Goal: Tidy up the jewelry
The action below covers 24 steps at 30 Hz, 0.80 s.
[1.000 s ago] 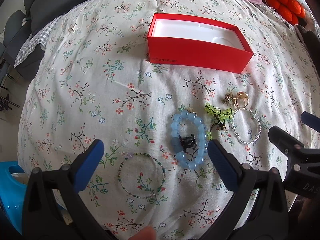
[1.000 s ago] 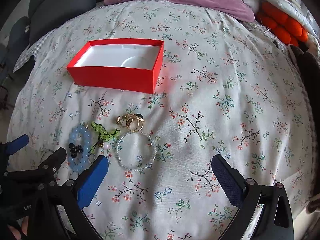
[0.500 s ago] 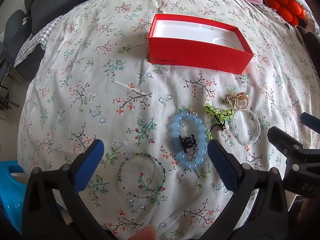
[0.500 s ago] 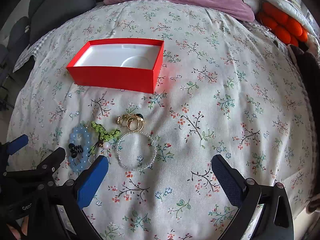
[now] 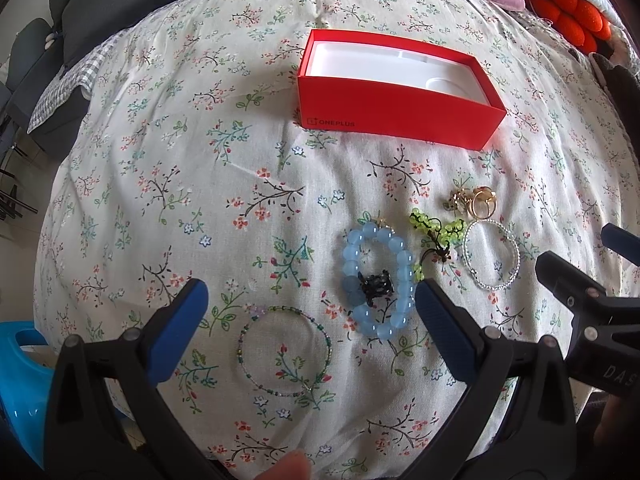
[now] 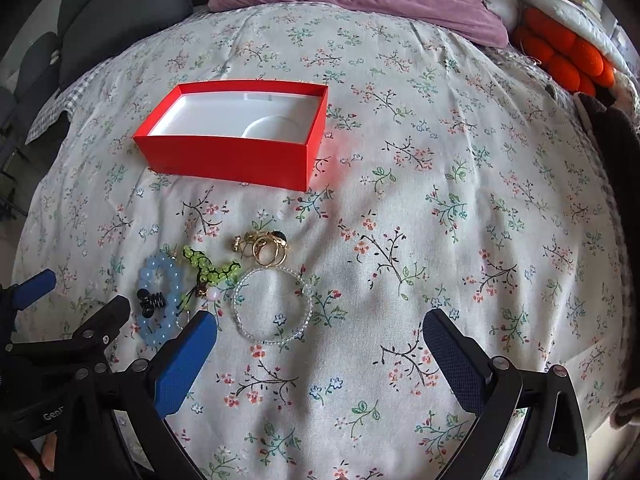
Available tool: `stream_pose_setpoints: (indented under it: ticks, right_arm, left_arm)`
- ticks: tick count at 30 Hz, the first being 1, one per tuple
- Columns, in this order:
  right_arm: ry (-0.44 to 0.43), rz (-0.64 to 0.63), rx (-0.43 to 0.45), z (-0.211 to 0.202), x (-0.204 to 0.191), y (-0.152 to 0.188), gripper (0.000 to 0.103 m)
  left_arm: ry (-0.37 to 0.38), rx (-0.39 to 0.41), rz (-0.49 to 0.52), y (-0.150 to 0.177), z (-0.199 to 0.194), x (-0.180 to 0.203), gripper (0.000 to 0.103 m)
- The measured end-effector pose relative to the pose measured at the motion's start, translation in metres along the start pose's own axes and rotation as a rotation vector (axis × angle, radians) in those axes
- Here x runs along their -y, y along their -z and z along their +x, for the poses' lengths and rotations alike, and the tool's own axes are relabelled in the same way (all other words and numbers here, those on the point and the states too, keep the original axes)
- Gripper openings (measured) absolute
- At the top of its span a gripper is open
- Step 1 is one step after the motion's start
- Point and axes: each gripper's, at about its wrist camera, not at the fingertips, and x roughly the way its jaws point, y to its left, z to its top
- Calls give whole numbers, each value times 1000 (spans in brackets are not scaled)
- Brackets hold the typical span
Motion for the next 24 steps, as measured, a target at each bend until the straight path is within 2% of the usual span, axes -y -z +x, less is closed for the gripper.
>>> stream_pose_setpoints:
  ticks: [10,15,17,20,22,24]
  right_arm:
    - [-2,-15,22,-3,-2,-1,103]
    - [-35,-45,59,-7,-2,-9,103]
    - [-82,-43,82,-10,1,-14,103]
    - [-122,-48,108,-12,6,-22,103]
    - [-130,-53,118,-9,10,-26,103]
    - [-144,-36,91,-2,15,-31,103]
  left_arm:
    - [27,9,0,-4,0,-4,103]
    - [41,63,23,-13,-4,-9,103]
    - [65,96,38,-18,-6,-12,103]
    - [108,101,49,-27,-7,-19,103]
    - [165,85,24,-34,-3,-30,103]
    - [196,48,22,-40,3,-37,103]
